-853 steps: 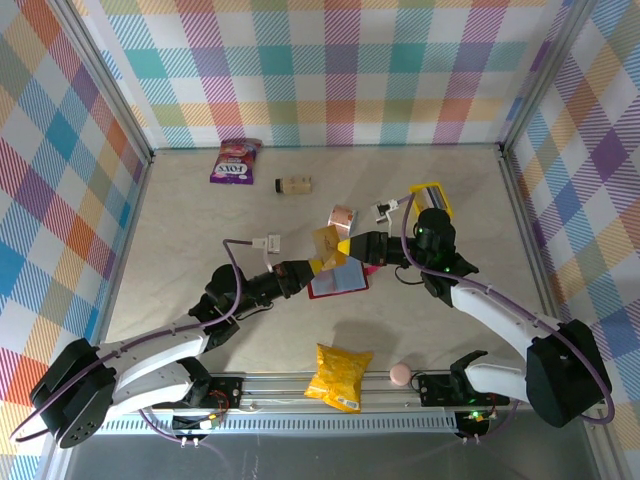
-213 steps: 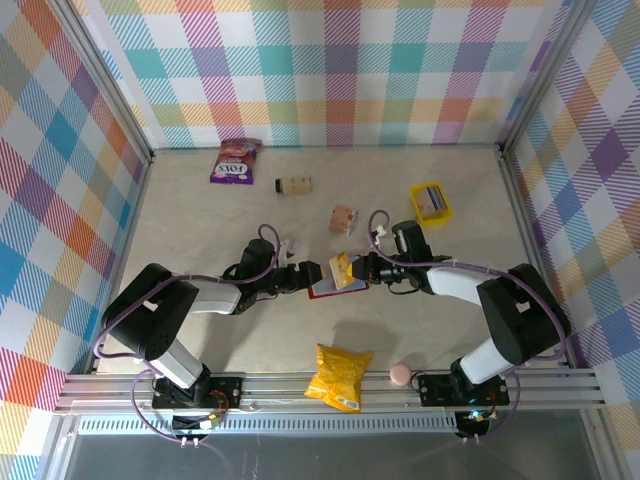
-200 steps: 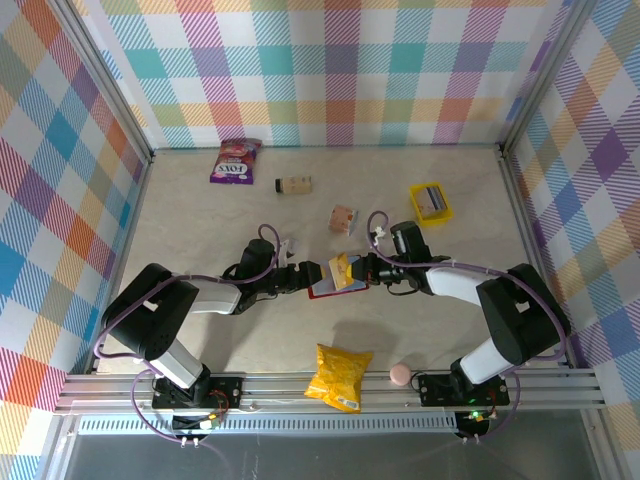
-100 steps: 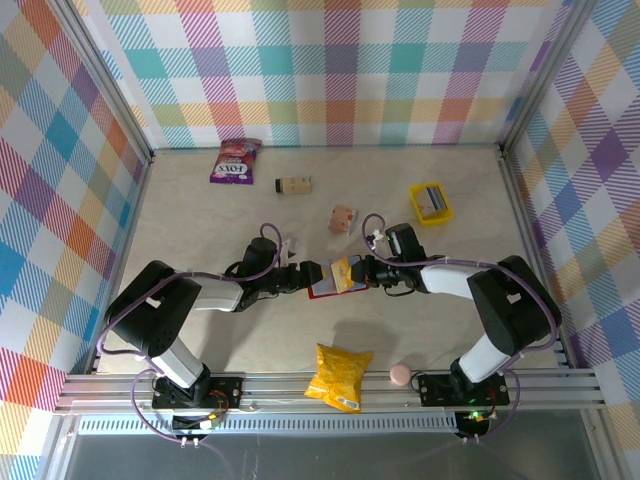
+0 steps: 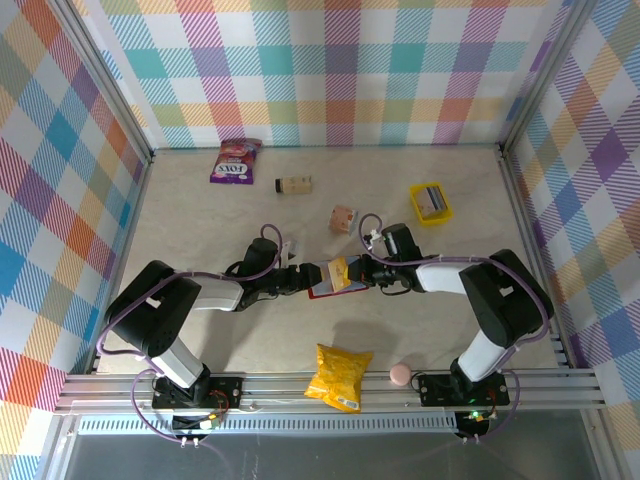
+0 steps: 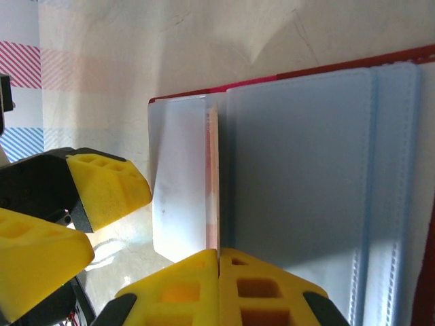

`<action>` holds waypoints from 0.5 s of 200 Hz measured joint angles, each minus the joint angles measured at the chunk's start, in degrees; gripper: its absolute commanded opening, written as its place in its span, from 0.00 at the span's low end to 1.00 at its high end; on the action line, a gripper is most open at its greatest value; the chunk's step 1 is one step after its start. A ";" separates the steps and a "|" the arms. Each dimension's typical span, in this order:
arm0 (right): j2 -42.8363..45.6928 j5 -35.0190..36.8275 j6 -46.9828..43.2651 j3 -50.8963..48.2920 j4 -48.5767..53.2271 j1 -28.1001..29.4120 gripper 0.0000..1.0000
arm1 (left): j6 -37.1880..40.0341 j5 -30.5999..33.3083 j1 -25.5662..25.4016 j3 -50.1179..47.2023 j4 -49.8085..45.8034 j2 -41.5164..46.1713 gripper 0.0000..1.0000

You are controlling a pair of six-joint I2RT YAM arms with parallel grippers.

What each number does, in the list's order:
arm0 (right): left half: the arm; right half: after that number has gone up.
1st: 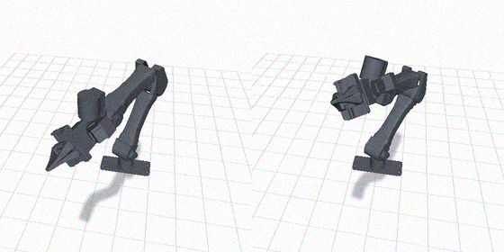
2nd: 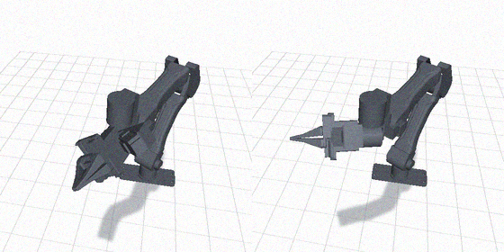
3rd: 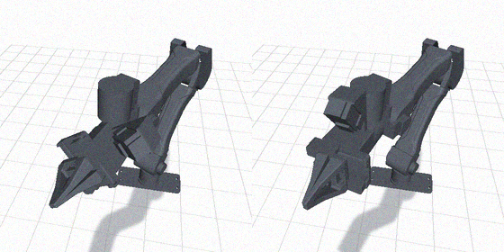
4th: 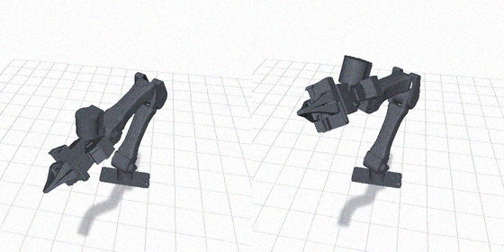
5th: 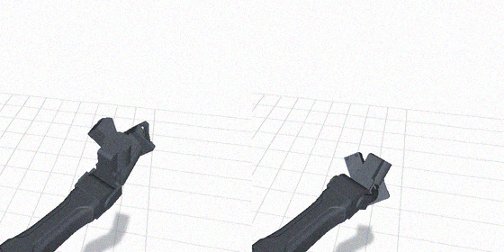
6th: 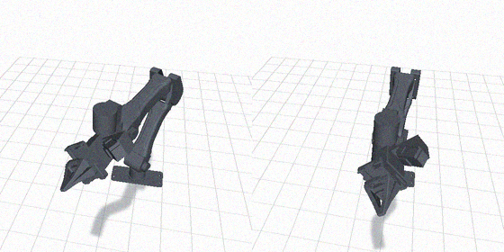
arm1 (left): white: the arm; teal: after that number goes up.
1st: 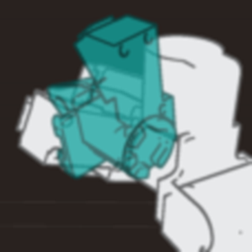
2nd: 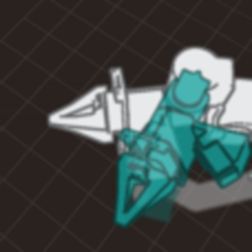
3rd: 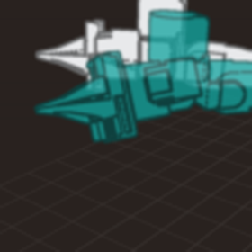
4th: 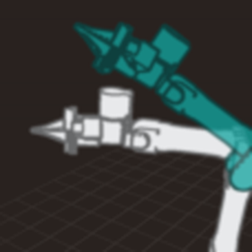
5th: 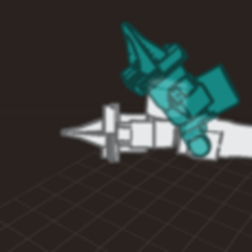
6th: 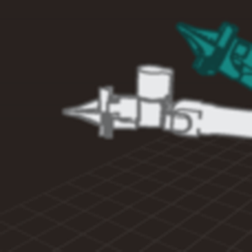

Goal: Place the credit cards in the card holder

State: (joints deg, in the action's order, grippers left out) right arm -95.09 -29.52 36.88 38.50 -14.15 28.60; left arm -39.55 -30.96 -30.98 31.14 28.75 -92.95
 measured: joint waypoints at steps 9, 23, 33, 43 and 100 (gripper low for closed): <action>-0.22 0.15 0.11 0.24 -0.02 0.09 0.00 | 0.17 0.22 0.00 0.00 -0.50 0.00 0.62; -0.24 0.66 0.17 0.42 0.04 0.37 0.00 | 0.39 0.48 0.00 0.04 -1.20 0.07 0.62; -0.24 1.05 0.20 0.52 0.09 0.55 0.00 | 0.44 0.57 0.00 0.13 -1.64 0.09 0.62; -0.35 1.36 0.22 0.70 0.15 0.68 0.00 | 0.59 0.55 0.00 0.28 -1.86 0.09 0.62; -1.84 2.95 0.37 2.73 2.32 1.03 0.00 | 1.07 0.57 0.00 0.33 -1.92 0.11 0.62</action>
State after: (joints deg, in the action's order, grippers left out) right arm -96.92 -26.57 37.26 41.23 -11.84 29.63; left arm -38.48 -30.39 -30.98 31.46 26.83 -92.84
